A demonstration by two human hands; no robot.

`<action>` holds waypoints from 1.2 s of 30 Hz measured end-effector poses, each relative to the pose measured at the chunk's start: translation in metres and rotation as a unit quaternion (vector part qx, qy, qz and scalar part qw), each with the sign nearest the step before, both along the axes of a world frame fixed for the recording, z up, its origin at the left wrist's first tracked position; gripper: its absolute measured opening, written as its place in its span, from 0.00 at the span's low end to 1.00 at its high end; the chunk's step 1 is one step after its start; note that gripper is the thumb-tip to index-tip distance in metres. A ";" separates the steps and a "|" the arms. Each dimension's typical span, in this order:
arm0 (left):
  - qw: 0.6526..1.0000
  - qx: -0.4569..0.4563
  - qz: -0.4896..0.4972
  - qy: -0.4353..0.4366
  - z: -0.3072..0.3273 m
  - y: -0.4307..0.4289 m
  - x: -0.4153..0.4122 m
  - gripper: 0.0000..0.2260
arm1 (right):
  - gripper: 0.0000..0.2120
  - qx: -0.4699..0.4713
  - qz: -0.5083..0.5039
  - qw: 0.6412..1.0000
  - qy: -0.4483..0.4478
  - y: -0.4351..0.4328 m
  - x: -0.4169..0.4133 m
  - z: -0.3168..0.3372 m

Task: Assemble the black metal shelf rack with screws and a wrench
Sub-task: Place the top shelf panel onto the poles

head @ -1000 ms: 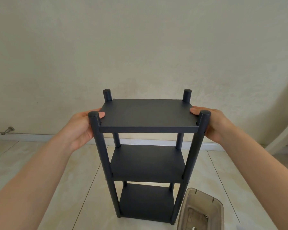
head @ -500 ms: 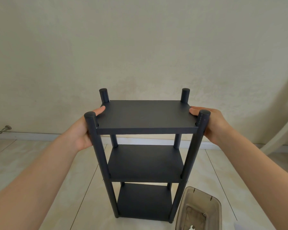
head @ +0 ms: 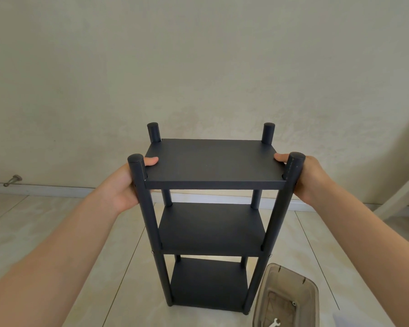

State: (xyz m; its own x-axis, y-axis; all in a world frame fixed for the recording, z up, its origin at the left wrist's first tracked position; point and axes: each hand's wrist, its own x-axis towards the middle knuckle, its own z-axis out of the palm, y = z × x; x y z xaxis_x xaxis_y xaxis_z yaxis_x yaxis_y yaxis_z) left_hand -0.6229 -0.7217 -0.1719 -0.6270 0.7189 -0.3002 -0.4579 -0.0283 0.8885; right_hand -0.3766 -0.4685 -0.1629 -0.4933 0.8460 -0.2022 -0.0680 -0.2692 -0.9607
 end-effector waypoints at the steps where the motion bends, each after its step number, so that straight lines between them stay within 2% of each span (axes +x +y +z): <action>1: 1.000 -0.002 0.006 -0.004 0.001 0.000 0.001 0.05 | 0.06 -0.003 0.003 1.000 0.001 0.000 0.001 0.000; 4: 1.000 -0.005 0.027 -0.010 0.002 0.000 0.005 0.10 | 0.06 -0.036 0.014 0.999 0.004 -0.002 0.002 0.000; 9: 0.999 -0.013 0.033 0.002 0.002 0.001 0.006 0.06 | 0.08 -0.079 -0.002 0.997 0.001 -0.005 0.000 0.001; 12: 1.000 -0.008 0.025 0.010 0.003 0.000 0.006 0.04 | 0.04 -0.071 0.020 0.997 -0.012 -0.007 0.001 0.004; 15: 0.999 -0.011 0.032 0.012 0.004 -0.002 0.008 0.09 | 0.03 -0.065 0.018 0.998 -0.013 -0.008 0.001 0.004; 19: 0.996 -0.040 0.073 0.035 0.007 -0.001 0.012 0.04 | 0.06 -0.048 -0.015 0.998 -0.024 -0.011 -0.004 0.004; 26: 0.989 -0.009 0.138 0.045 0.006 -0.005 0.012 0.09 | 0.03 -0.031 -0.041 0.998 -0.020 -0.019 -0.011 0.002; 30: 0.976 -0.022 0.209 0.058 -0.001 -0.005 0.013 0.09 | 0.03 -0.022 -0.053 0.998 -0.007 -0.024 -0.015 -0.001; 34: 0.933 -0.031 0.358 -0.025 -0.009 -0.006 0.019 0.07 | 0.05 -0.036 -0.068 0.997 0.012 -0.032 -0.019 0.000; 36: 0.917 -0.040 0.394 -0.048 -0.013 -0.004 0.032 0.07 | 0.04 -0.040 -0.078 0.996 0.013 -0.037 -0.021 0.001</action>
State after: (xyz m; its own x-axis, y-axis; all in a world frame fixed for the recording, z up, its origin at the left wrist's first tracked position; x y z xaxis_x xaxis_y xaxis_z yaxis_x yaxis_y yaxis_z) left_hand -0.5913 -0.7260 -0.1846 -0.9099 0.0265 -0.4139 -0.4000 -0.3200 0.8588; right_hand -0.3981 -0.5058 -0.1621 -0.3622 0.8947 -0.2613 -0.1391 -0.3291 -0.9340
